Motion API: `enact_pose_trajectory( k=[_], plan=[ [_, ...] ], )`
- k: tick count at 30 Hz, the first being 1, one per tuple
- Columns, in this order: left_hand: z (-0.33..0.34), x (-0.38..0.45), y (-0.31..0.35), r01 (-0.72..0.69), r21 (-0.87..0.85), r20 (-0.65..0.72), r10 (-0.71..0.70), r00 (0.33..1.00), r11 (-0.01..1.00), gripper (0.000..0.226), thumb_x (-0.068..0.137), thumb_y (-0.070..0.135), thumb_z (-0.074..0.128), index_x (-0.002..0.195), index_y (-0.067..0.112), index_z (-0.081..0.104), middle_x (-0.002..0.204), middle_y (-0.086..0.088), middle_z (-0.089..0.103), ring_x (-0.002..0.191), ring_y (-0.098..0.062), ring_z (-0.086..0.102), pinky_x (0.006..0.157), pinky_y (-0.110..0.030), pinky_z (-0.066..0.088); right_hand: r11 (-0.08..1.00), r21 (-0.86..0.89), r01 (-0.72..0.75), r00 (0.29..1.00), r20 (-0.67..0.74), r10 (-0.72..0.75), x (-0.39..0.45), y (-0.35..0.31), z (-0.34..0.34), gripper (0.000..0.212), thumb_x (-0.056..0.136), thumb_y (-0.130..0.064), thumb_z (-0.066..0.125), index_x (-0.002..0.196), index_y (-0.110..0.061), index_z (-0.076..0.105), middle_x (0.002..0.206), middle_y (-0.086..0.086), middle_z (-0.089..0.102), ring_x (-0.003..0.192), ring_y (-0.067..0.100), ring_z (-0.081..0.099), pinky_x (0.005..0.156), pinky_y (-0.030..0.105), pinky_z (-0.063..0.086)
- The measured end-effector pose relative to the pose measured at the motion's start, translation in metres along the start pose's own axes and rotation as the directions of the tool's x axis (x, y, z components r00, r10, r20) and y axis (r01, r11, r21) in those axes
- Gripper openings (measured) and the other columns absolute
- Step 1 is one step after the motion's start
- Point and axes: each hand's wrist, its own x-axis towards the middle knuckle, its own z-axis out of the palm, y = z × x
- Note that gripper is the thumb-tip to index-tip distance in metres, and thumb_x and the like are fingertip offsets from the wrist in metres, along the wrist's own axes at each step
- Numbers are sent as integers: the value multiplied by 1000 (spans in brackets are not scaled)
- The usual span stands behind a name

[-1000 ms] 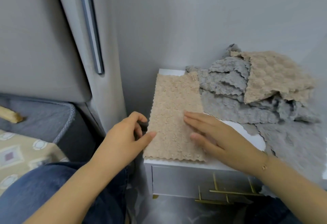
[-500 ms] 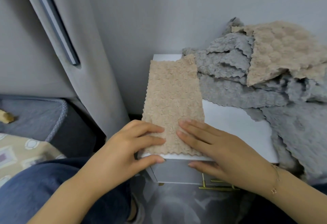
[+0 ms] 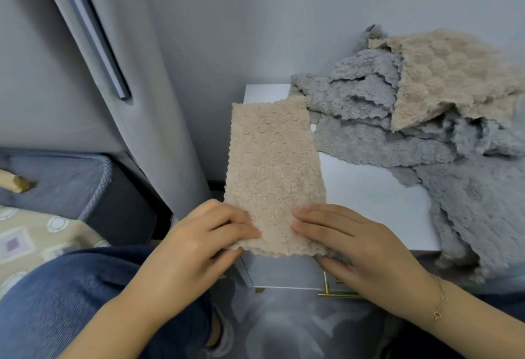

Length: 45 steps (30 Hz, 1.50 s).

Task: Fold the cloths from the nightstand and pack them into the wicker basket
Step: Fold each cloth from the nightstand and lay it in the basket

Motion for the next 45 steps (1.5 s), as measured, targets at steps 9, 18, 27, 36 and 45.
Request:
enact_pose_trajectory(
  k=[9,18,27,36,45],
  plan=[
    [-4,7,8,271,-193,38,-268,963,943,21,91,43,54,103,33,66,108,23,64,108,-2,57,95,-25,39,901,339,-271,945,-86,316,12,-8,-12,20,87,-35,64,101,-25,74,91,-19,68,90,3,63,81,10,44],
    [-32,55,-18,622,-256,442,-483,756,740,21,82,47,72,100,36,69,92,5,72,81,-13,66,85,-29,53,610,587,-533,780,61,623,36,1,-23,18,70,-40,75,80,-25,75,72,2,70,67,10,62,66,16,48],
    [-30,47,-25,662,-335,336,-572,748,670,43,68,55,71,81,14,70,76,-13,65,64,-11,56,68,-20,46,597,575,-560,747,40,663,44,8,-15,14,72,-23,82,81,-27,72,65,-5,64,56,6,55,58,13,45],
    [-22,42,-26,344,-193,107,-329,938,919,27,80,32,75,101,40,60,101,17,55,98,-10,53,86,-15,42,978,49,-204,973,-102,208,40,16,-12,18,95,-27,59,106,-18,70,104,-11,54,92,6,54,77,16,44],
    [-13,30,-26,217,-84,134,-204,970,973,30,99,40,45,123,36,62,117,26,56,116,-7,49,98,-19,39,987,-95,-133,991,-20,132,36,22,-14,37,99,-35,45,116,-13,70,102,-4,60,95,14,53,77,32,50]
  ],
)
